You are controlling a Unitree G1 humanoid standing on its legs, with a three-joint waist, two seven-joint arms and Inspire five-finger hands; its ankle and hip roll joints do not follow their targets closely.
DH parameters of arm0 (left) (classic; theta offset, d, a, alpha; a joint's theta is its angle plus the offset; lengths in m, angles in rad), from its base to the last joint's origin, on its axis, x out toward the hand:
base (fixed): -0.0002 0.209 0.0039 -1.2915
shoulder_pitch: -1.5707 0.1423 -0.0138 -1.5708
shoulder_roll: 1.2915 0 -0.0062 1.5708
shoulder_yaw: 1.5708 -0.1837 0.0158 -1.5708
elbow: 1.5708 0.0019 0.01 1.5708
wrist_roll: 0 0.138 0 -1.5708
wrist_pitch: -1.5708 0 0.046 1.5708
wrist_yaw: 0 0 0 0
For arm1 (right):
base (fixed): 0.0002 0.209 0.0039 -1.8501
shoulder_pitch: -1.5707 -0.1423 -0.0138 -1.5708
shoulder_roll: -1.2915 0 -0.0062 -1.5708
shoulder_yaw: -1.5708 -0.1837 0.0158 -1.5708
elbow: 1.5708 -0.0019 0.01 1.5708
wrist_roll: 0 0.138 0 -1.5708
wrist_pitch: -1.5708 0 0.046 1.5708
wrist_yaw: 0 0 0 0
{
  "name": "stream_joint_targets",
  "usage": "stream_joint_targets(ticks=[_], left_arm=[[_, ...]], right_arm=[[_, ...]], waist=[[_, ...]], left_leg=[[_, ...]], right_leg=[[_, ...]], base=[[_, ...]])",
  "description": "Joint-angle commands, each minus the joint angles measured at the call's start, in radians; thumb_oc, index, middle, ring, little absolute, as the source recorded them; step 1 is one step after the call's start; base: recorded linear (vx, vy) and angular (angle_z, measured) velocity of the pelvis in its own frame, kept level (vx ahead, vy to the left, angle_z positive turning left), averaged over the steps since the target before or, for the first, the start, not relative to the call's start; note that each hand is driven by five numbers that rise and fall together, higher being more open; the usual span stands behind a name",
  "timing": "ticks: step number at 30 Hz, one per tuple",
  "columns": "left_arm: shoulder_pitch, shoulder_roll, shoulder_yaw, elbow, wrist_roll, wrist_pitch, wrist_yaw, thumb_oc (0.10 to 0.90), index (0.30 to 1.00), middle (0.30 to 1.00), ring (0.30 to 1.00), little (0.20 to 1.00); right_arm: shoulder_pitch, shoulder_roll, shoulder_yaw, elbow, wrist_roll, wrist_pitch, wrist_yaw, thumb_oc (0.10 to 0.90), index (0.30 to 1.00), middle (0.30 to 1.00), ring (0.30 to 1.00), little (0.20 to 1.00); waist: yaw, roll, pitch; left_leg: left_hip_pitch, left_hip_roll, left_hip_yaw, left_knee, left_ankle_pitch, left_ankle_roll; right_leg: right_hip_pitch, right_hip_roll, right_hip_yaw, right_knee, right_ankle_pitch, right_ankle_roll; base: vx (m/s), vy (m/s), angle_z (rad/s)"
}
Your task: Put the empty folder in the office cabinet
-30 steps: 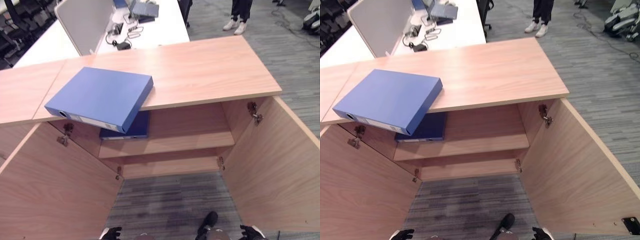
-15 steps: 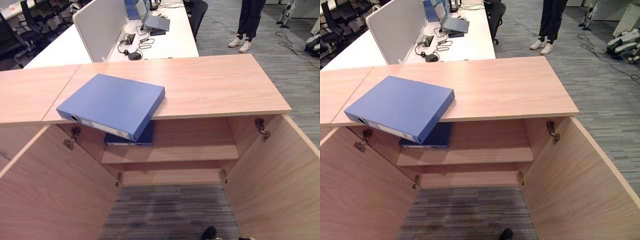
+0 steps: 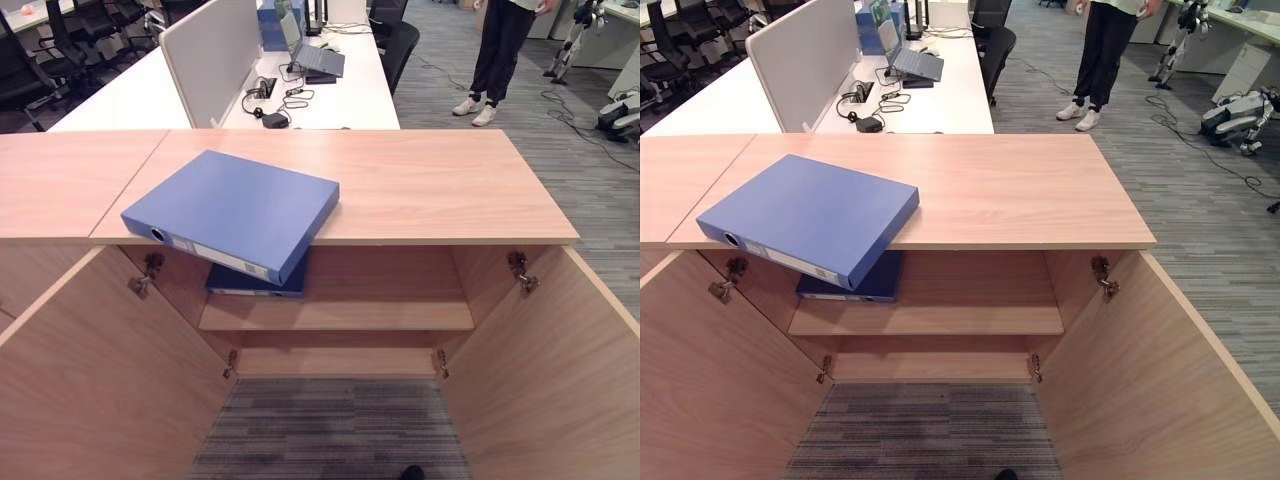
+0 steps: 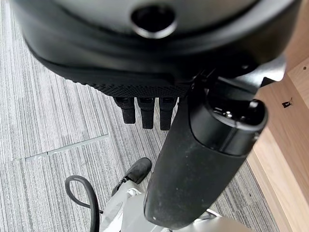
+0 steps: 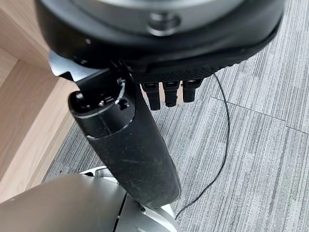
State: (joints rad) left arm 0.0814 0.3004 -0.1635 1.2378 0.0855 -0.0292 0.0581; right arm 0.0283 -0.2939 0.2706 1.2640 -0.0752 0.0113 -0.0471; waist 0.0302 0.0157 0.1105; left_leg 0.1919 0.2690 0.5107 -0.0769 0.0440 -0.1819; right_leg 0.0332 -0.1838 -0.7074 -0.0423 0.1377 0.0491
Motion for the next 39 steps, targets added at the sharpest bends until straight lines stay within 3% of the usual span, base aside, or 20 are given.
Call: stream_joint_targets(ticks=[1,10,18,20,22,24,25,26,28,31,32,33,39], left_arm=[[-0.067,-0.005,-0.029,0.007,0.007,-0.035,0.0,0.8,0.9,0.9,0.9,0.9],[-0.082,0.011,-0.033,0.016,0.012,-0.031,-0.003,0.8,0.9,0.9,0.9,0.9],[-0.085,0.007,-0.049,0.018,0.016,-0.025,-0.012,0.8,0.9,0.9,0.9,0.9],[-0.081,0.005,-0.054,0.019,0.015,-0.024,-0.015,0.8,0.9,0.9,0.9,0.9],[-0.087,0.006,-0.061,0.015,0.006,-0.023,-0.016,0.8,0.9,0.9,0.9,0.9],[-0.091,0.007,-0.065,0.008,-0.002,-0.019,-0.015,0.8,0.9,0.9,0.9,0.9],[-0.09,0.006,-0.066,0.008,-0.003,-0.017,-0.015,0.8,0.9,0.9,0.9,0.9],[-0.093,0.003,-0.072,0.002,-0.008,-0.015,-0.014,0.8,0.9,0.9,0.9,0.9],[-0.106,-0.004,-0.085,0.002,-0.011,-0.018,-0.014,0.8,0.9,0.9,0.9,0.9],[-0.111,-0.015,-0.098,0.009,-0.013,-0.022,-0.015,0.8,0.9,0.9,0.9,0.9],[-0.108,-0.019,-0.106,0.013,0.001,-0.017,-0.02,0.8,0.9,0.9,0.9,0.9],[-0.103,-0.017,-0.109,0.016,0.004,-0.019,-0.021,0.8,0.9,0.9,0.9,0.9],[-0.108,-0.002,-0.117,0.006,0.041,-0.019,-0.015,0.8,0.9,0.9,0.9,0.9]], right_arm=[[-0.076,0.004,0.0,0.031,-0.001,-0.006,0.003,0.8,0.9,0.9,0.9,0.9],[-0.07,0.007,-0.01,0.028,0.02,-0.009,0.01,0.8,0.9,0.9,0.9,0.9],[-0.072,-0.01,-0.018,0.031,0.029,-0.007,0.011,0.8,0.9,0.9,0.9,0.9],[-0.073,-0.016,-0.016,0.032,0.027,-0.005,0.012,0.8,0.9,0.9,0.9,0.9],[-0.083,-0.028,-0.018,0.029,0.03,-0.005,0.009,0.8,0.9,0.9,0.9,0.9],[-0.089,-0.039,-0.021,0.03,0.031,-0.002,0.007,0.8,0.9,0.9,0.9,0.9],[-0.089,-0.042,-0.021,0.032,0.028,-0.001,0.006,0.8,0.9,0.9,0.9,0.9],[-0.09,-0.049,-0.021,0.033,0.026,0.0,0.004,0.8,0.9,0.9,0.9,0.9],[-0.095,-0.055,-0.025,0.035,0.034,-0.001,0.0,0.8,0.9,0.9,0.9,0.9],[-0.091,-0.063,-0.028,0.033,0.029,0.0,-0.009,0.8,0.9,0.9,0.9,0.9],[-0.084,-0.074,-0.032,0.04,0.021,0.001,-0.012,0.8,0.9,0.9,0.9,0.9],[-0.089,-0.069,-0.028,0.044,0.023,0.0,-0.007,0.8,0.9,0.9,0.9,0.9],[-0.077,-0.035,-0.021,0.044,0.027,-0.007,0.002,0.8,0.9,0.9,0.9,0.9]], waist=[[0.011,0.009,0.045],[0.002,0.002,0.042],[-0.021,0.016,0.051],[-0.025,0.019,0.056],[-0.03,0.014,0.075],[-0.038,0.023,0.086],[-0.039,0.025,0.087],[-0.028,0.034,0.107],[-0.024,0.029,0.133],[-0.025,0.031,0.147],[-0.026,0.037,0.143],[-0.029,0.039,0.134],[-0.044,0.038,0.103]], left_leg=[[-0.057,0.0,-0.016,0.009,-0.084,0.023],[-0.071,0.002,-0.027,0.007,-0.085,0.02],[-0.064,0.023,-0.018,0.076,-0.108,0.011],[-0.084,0.044,-0.018,0.162,-0.133,0.0],[-0.142,0.094,-0.02,0.31,-0.155,-0.019],[-0.182,0.159,-0.029,0.472,-0.136,-0.048],[-0.183,0.169,-0.039,0.51,-0.12,-0.053],[-0.22,0.164,-0.114,0.587,-0.071,-0.07],[-0.306,0.114,-0.233,0.647,-0.047,-0.08],[-0.321,0.098,-0.297,0.553,-0.09,-0.068],[-0.305,0.114,-0.274,0.387,-0.083,-0.034],[-0.274,0.109,-0.273,0.343,-0.117,-0.037],[-0.184,0.062,-0.18,0.136,-0.057,-0.023]], right_leg=[[0.096,-0.111,-0.032,0.025,-0.195,0.092],[0.09,-0.109,-0.011,0.024,-0.206,0.093],[0.094,-0.085,0.034,0.011,-0.231,0.076],[0.098,-0.076,0.039,0.014,-0.246,0.065],[0.101,-0.068,0.042,0.017,-0.275,0.047],[0.118,-0.039,0.042,0.01,-0.31,0.023],[0.13,-0.028,0.045,0.004,-0.32,0.016],[0.15,-0.009,0.062,-0.005,-0.33,0.003],[0.164,-0.007,0.078,-0.008,-0.333,-0.011],[0.19,0.01,0.097,-0.019,-0.351,-0.01],[0.181,0.009,0.096,-0.018,-0.337,0.009],[0.18,0.017,0.115,-0.011,-0.353,0.012],[0.128,-0.015,0.122,0.025,-0.312,0.044]], base=[[0.01,0.048,0.05],[0.02,0.0,0.09],[0.03,-0.08,-0.02],[0.01,-0.133,-0.21],[-0.02,-0.169,-0.26],[0.03,-0.162,-0.18],[0.07,-0.13,-0.25],[0.05,-0.078,-0.37],[0.03,-0.056,-0.42],[0.11,0.055,-0.15],[0.15,0.133,-0.23],[0.06,0.142,-0.36],[0.07,0.136,-0.23]])
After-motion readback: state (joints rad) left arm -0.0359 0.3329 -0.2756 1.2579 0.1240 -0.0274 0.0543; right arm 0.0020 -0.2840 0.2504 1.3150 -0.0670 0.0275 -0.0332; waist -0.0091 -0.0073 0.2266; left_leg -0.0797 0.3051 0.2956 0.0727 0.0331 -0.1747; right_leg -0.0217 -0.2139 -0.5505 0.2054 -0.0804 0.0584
